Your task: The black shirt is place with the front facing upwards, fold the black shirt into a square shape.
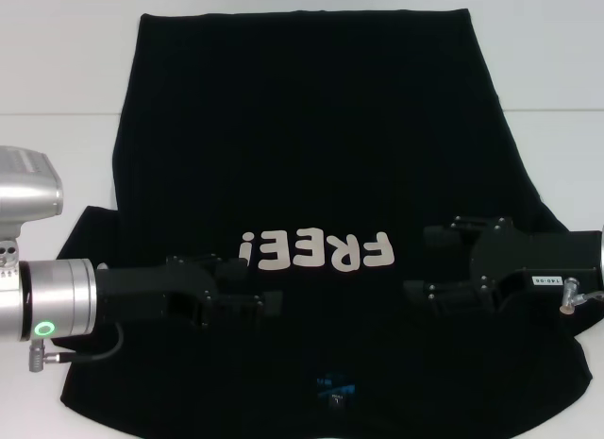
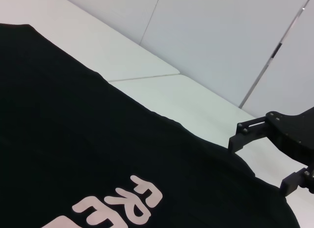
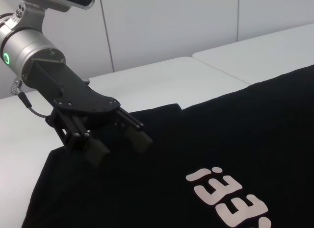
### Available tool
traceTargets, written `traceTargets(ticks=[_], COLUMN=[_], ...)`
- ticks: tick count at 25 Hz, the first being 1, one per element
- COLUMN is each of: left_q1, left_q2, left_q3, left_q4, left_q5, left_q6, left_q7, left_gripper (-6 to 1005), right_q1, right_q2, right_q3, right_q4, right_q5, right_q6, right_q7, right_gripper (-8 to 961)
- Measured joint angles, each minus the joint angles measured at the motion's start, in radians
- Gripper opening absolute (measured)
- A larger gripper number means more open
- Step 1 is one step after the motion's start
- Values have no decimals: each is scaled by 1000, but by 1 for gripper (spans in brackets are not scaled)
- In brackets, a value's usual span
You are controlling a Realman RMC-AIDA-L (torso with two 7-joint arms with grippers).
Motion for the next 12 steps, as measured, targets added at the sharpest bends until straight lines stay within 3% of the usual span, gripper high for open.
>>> traceTargets(ticks=[12], left_q1=[1], left_q2=[1], left_q3=[1], left_q4=[9], left_q5=[-5], left_q6=[1], left_q7=[71], left_gripper=[903], right_q1=[-7], right_q2=[-1], right_q3=[-3], right_q4=[4], right_q5=[-4], right_q6=[3], right_q7=[-2], right_gripper=[912])
